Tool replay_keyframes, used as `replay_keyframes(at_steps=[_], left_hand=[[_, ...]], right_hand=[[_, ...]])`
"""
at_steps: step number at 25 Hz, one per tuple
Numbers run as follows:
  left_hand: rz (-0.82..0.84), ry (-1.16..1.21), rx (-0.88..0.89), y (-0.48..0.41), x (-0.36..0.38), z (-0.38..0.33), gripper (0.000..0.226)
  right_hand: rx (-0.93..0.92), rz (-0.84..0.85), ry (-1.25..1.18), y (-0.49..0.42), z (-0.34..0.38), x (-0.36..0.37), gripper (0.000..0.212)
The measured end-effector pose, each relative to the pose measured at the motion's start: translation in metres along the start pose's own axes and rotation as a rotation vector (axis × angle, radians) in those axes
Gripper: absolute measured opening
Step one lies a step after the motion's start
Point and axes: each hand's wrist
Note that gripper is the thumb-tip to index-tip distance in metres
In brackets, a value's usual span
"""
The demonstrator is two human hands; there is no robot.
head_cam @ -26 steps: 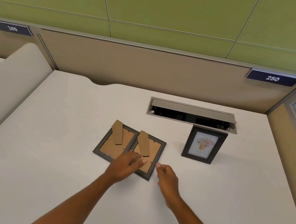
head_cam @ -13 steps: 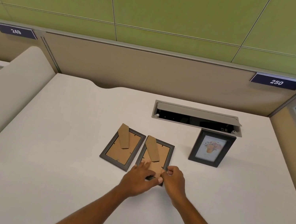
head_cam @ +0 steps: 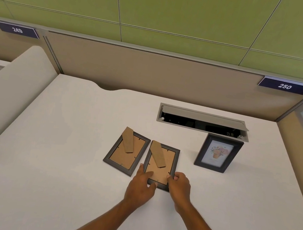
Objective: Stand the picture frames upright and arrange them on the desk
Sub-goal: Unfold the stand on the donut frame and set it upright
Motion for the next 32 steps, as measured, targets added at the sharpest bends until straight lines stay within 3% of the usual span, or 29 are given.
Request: replay_keyframes(at_steps=[5, 11, 17, 23, 32], left_hand=[[-0.009, 0.028, -0.007, 0.0, -0.005, -0.004, 0.057], [-0.023, 0.074, 0.005, 0.002, -0.007, -0.005, 0.053], [-0.069, 0.129, 0.023, 0.002, -0.007, -0.005, 0.047], [-0.08, 0.233, 0.033, 0.004, -0.009, -0.001, 0.045], [-0.132, 0.316, 0.043, 0.013, -0.015, 0.0, 0.043]], right_hand=[[0.083, -0.01, -0.074, -0.007, -0.004, -0.001, 0.009], [0.135, 0.0, -0.14, -0.014, -0.008, 0.001, 0.022], [0.18, 0.027, -0.254, -0.005, -0.008, -0.003, 0.008], [0.246, 0.029, -0.324, -0.006, -0.005, -0.011, 0.011], [0.173, 0.062, -0.34, -0.011, -0.005, -0.024, 0.02]])
Point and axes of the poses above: each hand's wrist, its own y-axis away from the middle knuckle, its own x-axis out of the palm, z = x × y, and after that the axes turned 12 degrees about y, right-handed
